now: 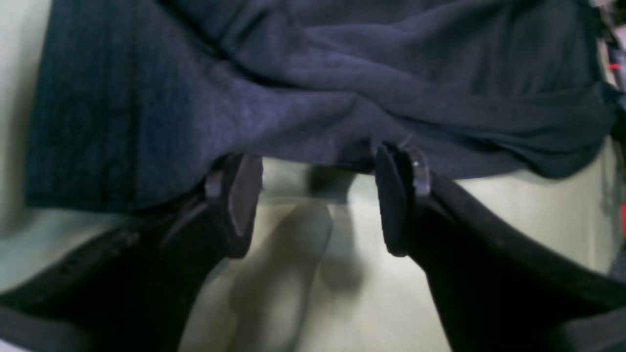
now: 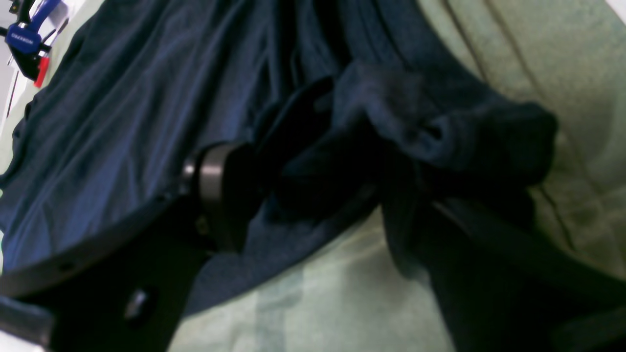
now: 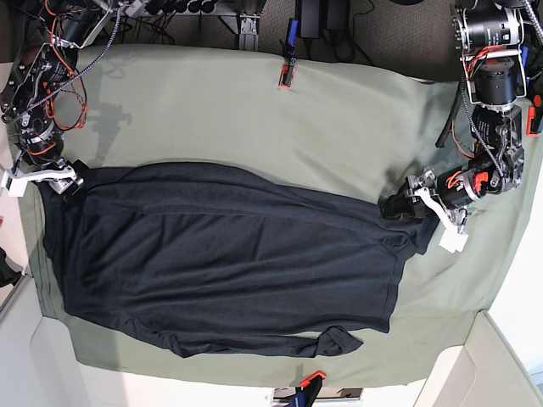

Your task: Fold the T-shirt properly

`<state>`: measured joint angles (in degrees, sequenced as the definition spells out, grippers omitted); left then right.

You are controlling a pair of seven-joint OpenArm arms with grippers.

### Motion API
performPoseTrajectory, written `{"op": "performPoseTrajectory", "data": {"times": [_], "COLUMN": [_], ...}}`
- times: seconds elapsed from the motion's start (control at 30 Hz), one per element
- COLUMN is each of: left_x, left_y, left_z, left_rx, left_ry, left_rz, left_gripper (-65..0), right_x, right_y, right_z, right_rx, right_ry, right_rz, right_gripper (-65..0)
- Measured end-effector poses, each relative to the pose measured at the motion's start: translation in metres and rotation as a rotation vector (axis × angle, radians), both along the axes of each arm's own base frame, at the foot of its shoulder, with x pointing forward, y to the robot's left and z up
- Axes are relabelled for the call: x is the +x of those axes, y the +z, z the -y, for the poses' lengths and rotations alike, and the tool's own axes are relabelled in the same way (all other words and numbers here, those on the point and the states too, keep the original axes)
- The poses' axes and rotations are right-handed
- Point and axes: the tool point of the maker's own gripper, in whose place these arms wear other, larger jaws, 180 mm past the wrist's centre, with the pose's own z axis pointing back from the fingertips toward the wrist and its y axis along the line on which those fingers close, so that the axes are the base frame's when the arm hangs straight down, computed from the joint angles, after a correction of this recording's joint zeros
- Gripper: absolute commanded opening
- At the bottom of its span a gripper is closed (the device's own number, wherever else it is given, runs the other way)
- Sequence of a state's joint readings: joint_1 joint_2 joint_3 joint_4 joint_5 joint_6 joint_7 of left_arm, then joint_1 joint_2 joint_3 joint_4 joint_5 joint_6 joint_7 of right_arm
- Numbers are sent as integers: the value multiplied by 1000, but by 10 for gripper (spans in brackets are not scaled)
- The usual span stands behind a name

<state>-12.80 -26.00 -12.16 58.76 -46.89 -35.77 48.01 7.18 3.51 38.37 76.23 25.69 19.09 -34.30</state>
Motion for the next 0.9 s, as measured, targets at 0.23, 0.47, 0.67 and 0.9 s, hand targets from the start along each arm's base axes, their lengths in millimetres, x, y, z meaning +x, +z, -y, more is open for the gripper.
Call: {"op": "performPoseTrajectory", "data": {"times": [0.23,0.47,0.67,0.9], "left_x": [2,-3,-2,6], "left_y": [0,3,9,31], "left_z": [-28,-46,-58,-93], "left_rx": [25,20,38,155], "left_ry": [132,184,204,262], "left_rz": [-8,-41,-40,17], "left_gripper": [-237,-237,-238,-238], "right_x": [0,-1,-1,0], "right_y": [0,-1,-1,-1], "right_z": [-1,-3,-3,-2], "right_rx": [1,5,8,2], "right_ry": [6,15,16,16], "right_rz": [-2,-8,-9,-9], "right_gripper": [-247,-247,-247,-247]}}
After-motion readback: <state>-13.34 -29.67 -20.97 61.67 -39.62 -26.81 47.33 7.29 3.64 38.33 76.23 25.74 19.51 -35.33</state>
